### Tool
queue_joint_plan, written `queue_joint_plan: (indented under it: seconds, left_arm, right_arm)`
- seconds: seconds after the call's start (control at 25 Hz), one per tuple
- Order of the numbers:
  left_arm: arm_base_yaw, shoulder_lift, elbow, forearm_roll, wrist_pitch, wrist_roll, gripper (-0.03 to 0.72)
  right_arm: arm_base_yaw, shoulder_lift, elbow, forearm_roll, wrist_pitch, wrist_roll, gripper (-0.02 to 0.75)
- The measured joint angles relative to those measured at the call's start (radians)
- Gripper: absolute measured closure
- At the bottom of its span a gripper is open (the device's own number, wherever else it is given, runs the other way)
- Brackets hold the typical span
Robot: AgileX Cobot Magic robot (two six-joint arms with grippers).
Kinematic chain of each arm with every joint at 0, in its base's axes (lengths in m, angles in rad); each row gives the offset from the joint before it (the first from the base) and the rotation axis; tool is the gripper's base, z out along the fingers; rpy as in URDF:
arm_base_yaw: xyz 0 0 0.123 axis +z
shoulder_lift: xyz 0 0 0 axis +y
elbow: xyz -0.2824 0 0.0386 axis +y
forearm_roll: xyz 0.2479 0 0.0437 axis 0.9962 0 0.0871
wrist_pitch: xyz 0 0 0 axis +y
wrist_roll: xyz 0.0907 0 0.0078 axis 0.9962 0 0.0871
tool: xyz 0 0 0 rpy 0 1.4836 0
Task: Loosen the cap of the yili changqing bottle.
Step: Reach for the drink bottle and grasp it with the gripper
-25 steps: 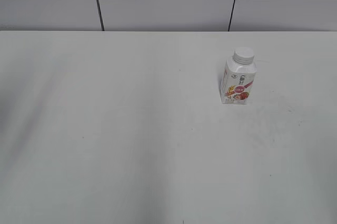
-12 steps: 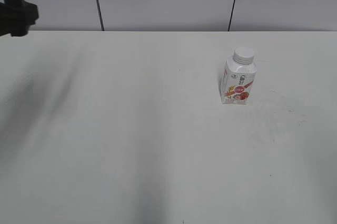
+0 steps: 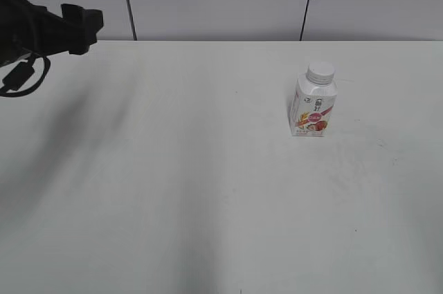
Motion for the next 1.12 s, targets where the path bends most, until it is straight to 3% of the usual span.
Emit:
queue_joint_plan:
  seconds: [0.08, 0.2, 0.6, 0.72, 0.92, 1.12]
  left_arm:
    - [0.012, 0.019, 0.000, 0.156, -0.058, -0.117, 0.123]
    - [0.019, 0.044, 0.000, 0.296, -0.117, -0.176, 0.123]
    - [0.032, 0.189, -0.009, 0.638, -0.329, -0.366, 0.123]
    - [0.061, 0.270, -0.071, 0.819, -0.393, -0.484, 0.123]
    - [0.078, 0.409, -0.233, 1.090, -0.522, -0.564, 0.123]
    - [0.054, 0.557, -0.391, 1.241, -0.638, -0.652, 0.123]
  right_arm:
    - [0.000, 0.000, 0.000, 0.000, 0.000, 0.000, 0.216]
    - [0.000, 0.000, 0.000, 0.000, 0.000, 0.000, 0.216]
    - [0.000, 0.000, 0.000, 0.000, 0.000, 0.000, 0.216]
    - [0.000, 0.000, 0.000, 0.000, 0.000, 0.000, 0.216]
    - [0.000, 0.000, 0.000, 0.000, -0.001, 0.000, 0.216]
    - [0.000, 0.000, 0.000, 0.000, -0.002, 0.000, 0.216]
